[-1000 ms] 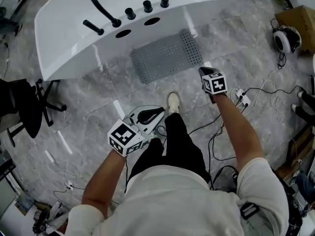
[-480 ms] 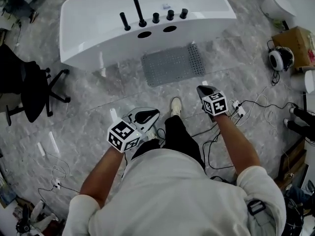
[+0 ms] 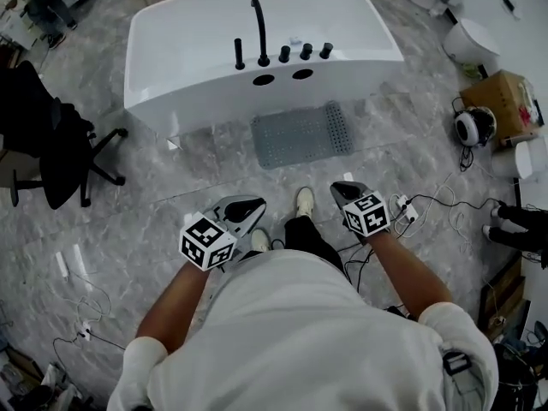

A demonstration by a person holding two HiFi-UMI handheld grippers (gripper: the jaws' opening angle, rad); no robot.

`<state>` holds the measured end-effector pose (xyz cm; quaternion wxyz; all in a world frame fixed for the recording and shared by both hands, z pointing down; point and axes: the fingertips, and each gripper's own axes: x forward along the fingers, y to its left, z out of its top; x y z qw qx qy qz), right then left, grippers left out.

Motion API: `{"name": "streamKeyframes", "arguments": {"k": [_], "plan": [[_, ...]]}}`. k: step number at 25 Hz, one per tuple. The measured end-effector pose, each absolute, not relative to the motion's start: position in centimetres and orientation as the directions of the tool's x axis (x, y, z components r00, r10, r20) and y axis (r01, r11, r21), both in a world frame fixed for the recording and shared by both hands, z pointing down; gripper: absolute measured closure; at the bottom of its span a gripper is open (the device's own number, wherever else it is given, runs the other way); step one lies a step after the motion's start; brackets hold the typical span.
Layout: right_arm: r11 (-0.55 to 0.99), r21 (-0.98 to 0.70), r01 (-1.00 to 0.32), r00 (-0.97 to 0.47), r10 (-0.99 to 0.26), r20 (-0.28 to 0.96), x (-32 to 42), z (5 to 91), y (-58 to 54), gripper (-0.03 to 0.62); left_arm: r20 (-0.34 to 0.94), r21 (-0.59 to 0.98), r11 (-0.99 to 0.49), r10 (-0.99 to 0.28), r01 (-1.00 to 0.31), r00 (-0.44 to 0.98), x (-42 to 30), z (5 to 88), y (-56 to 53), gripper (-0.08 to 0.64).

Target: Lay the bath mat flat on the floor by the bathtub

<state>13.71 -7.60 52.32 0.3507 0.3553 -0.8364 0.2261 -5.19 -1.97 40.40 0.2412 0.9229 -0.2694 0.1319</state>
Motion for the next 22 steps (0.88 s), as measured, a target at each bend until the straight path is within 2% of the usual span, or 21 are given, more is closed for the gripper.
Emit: {"name": "streamKeyframes", "arguments": {"k": [8, 22], "plan": [[0.667, -0.141, -0.732, -0.541, -0.443, 0.715, 10.6, 49.3, -2.5, 0.563, 0.363, 0.362, -0.714, -0.484, -0.600, 0.796, -8.7, 39.6, 0.7, 0.531], [0.665, -0.140, -0.733, -0.567, -0.484, 0.667, 10.1, 46.2, 1.1, 0.574, 0.328, 0.359, -0.703, -0.520, -0.613, 0.789, -9.7, 39.1, 3.4, 0.531]]}}
